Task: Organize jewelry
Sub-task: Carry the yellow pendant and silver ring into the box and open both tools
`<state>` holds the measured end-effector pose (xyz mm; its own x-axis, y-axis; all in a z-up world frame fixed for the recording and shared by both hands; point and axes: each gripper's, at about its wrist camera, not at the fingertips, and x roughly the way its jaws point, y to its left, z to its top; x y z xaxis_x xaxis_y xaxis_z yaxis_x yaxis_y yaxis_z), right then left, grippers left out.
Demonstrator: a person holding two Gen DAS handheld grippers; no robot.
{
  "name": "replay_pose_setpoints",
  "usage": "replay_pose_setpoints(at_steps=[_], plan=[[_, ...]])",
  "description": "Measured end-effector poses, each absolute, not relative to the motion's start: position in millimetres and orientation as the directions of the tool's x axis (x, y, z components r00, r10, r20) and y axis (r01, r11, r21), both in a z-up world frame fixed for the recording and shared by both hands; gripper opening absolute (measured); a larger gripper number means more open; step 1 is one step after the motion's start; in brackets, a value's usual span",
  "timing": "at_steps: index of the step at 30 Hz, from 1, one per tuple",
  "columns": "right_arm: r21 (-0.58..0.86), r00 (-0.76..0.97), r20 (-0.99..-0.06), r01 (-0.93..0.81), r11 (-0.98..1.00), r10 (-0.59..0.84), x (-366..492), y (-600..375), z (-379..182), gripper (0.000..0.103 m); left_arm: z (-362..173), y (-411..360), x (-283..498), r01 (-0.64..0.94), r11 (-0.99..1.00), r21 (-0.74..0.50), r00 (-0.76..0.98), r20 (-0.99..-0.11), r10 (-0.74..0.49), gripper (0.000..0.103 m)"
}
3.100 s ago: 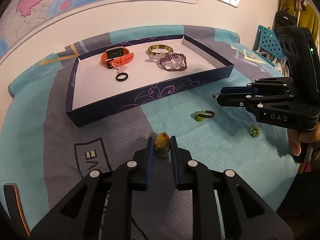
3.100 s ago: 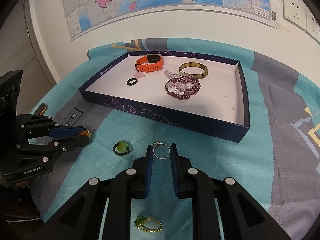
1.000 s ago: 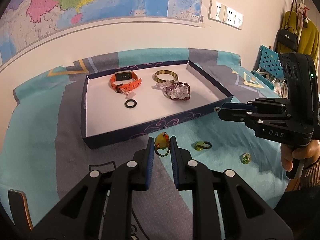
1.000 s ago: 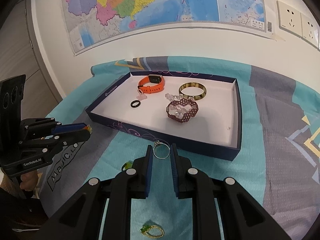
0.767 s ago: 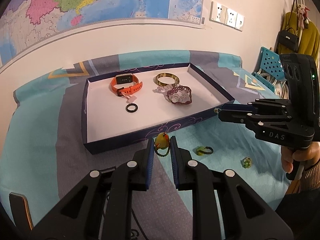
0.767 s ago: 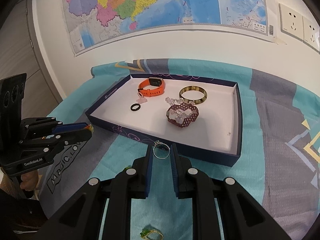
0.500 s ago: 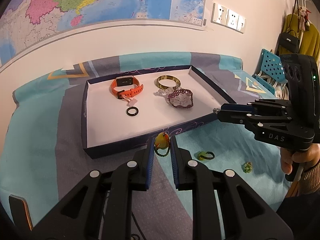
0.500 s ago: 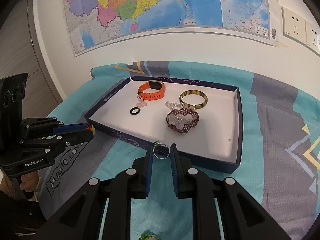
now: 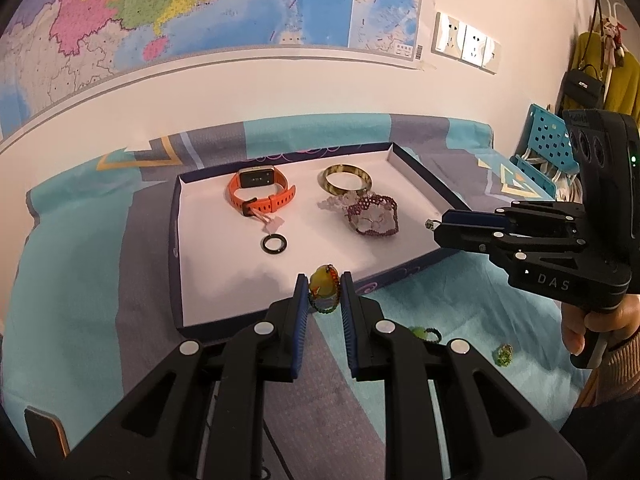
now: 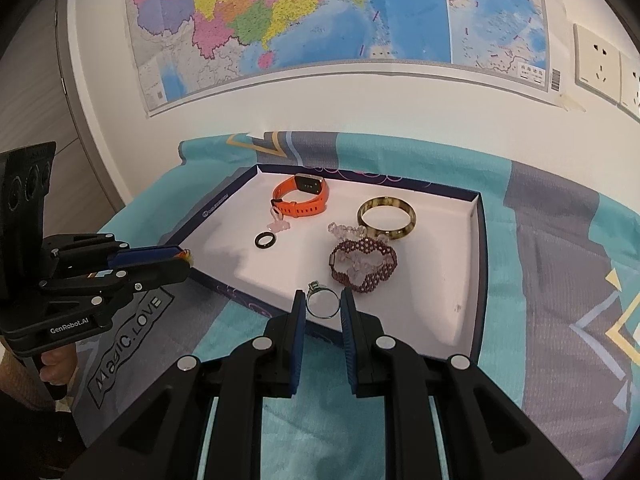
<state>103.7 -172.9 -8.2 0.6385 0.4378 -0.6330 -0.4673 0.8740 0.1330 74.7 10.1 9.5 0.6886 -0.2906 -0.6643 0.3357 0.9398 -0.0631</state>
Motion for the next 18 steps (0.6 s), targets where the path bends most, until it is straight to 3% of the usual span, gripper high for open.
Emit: replay_pose_setpoints(at_steps=[18], plan=[[0.120, 0.631, -0.653, -0.460, 0.880, 0.419, 127, -166, -13, 0.016, 1, 8, 99, 0.313, 0.949, -0.049, 0.677, -0.689, -0.259, 0.017]])
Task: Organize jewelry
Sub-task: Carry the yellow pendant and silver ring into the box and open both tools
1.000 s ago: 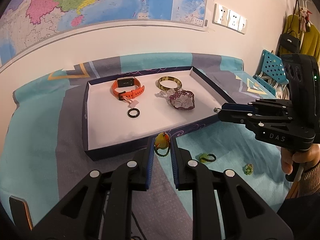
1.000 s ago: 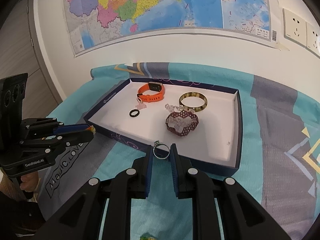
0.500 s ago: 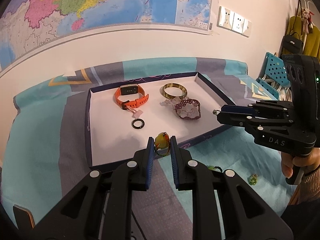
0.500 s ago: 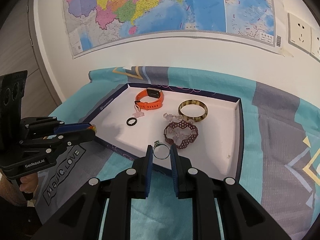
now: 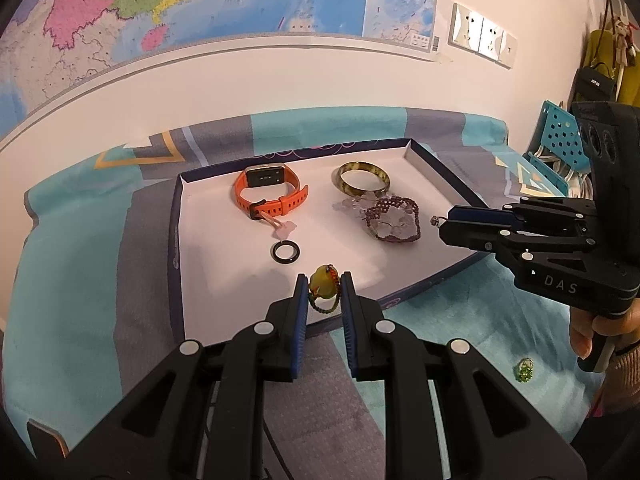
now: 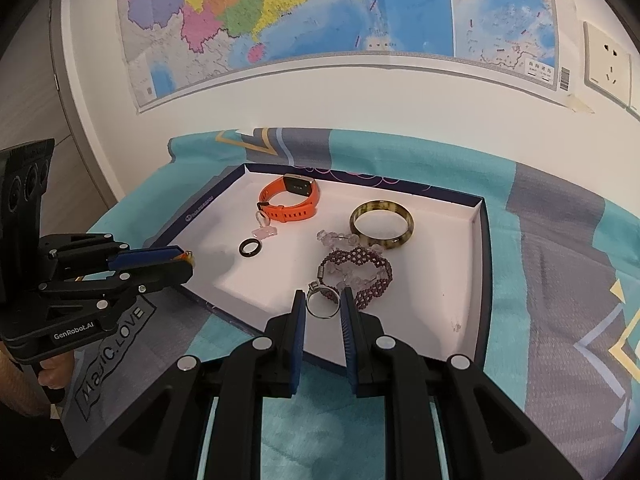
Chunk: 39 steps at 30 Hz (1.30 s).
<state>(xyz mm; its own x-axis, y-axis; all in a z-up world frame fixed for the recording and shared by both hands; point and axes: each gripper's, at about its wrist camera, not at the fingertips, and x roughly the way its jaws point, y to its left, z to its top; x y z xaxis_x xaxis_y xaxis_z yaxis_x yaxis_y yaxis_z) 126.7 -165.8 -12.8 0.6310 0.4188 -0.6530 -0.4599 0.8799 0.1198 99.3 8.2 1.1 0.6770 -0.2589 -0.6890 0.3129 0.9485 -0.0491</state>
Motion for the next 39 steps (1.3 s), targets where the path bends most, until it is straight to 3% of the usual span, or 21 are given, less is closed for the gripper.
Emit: replay_pose_setpoints(at_steps=[39], plan=[[0.082, 0.590, -0.718, -0.455, 0.887, 0.369, 162, -146, -31, 0.016, -26, 6, 150, 0.269, 0.960, -0.073, 0.606, -0.762, -0.228, 0.017]])
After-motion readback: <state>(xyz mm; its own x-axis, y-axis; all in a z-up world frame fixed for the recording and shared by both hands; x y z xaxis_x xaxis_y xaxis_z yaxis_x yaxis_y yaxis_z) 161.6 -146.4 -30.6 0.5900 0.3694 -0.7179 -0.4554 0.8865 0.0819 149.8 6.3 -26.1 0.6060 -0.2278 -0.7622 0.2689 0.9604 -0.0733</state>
